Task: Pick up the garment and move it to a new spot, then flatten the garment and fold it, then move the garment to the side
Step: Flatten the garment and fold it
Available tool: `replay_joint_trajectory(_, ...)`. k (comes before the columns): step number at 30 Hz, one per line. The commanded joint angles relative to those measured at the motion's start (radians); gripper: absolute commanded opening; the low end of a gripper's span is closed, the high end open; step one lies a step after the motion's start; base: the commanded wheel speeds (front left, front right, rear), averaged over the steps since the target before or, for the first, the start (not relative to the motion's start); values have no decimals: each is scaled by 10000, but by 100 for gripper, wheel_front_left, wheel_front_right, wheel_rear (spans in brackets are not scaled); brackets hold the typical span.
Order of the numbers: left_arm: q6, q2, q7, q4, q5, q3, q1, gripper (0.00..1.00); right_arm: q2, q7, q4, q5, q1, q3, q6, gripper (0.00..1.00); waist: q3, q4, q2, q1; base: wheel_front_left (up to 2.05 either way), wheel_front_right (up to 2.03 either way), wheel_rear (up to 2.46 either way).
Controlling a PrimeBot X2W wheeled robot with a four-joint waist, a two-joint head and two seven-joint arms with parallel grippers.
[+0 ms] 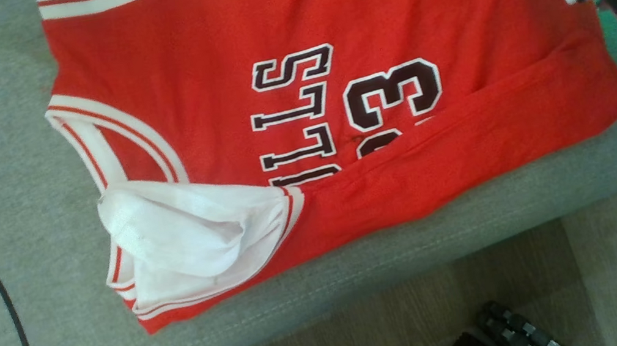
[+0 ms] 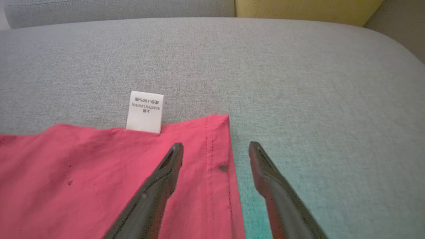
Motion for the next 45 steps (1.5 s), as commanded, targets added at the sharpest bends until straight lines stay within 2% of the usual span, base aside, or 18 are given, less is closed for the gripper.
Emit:
replay_joint_trajectory(1,15,425,-109,-334,-76,242,-568,0,-147,137,151,-176,-473,116,-4,100,6,168,0,-1,0,0,0)
replay_joint_trajectory(7,14,446,-233,-336,-160,69,-617,0,-247,294,1563,-291,-1493,105,-4,100,13,383,0,-1,0,0,0)
replay_joint_trajectory(12,14,408,-255,-294,-183,-81,-643,0,-283,160,2234,-332,-1920,82,-4,100,-7,493,0,-1,0,0,0)
replay_joint_trajectory(13,14,403,-261,-282,-191,-116,-647,0,-287,126,2380,-338,-2005,83,-4,97,-13,513,0,-1,0,0,0)
replay_joint_trajectory(15,14,398,-266,-256,-208,-184,-662,0,-315,81,2651,-346,-2176,114,-4,80,-21,548,0,-1,0,0,0)
replay_joint_trajectory(19,14,393,-278,-205,-256,-295,-685,0,-396,-50,3039,-412,-2468,159,-4,62,-37,586,0,-1,0,0,0)
replay_joint_trajectory(20,14,392,-283,-194,-269,-323,-688,0,-410,-73,3126,-429,-2515,178,-4,52,-42,593,0,-1,0,0,0)
replay_joint_trajectory(22,14,390,-283,-172,-294,-382,-692,0,-447,-110,3288,-454,-2609,204,-4,39,-45,603,0,-1,0,0,0)
replay_joint_trajectory(25,14,382,-305,-129,-327,-456,-701,0,-491,-201,3487,-464,-2745,223,-4,0,-42,615,0,-1,0,0,0)
replay_joint_trajectory(31,19,432,-774,-61,-238,-520,-852,0,-576,-655,3684,-342,-3035,154,-4,0,-54,656,0,-1,0,0,0)
replay_joint_trajectory(40,472,488,-2669,114,171,-212,-1416,0,-1013,-1938,4050,-220,-3779,-494,-4,0,-83,907,0,-1,0,0,0)
replay_joint_trajectory(45,358,330,-3193,91,-30,-199,-1143,0,-1120,-1920,4329,145,-3771,-463,-4,0,-281,1135,0,-1,0,0,0)
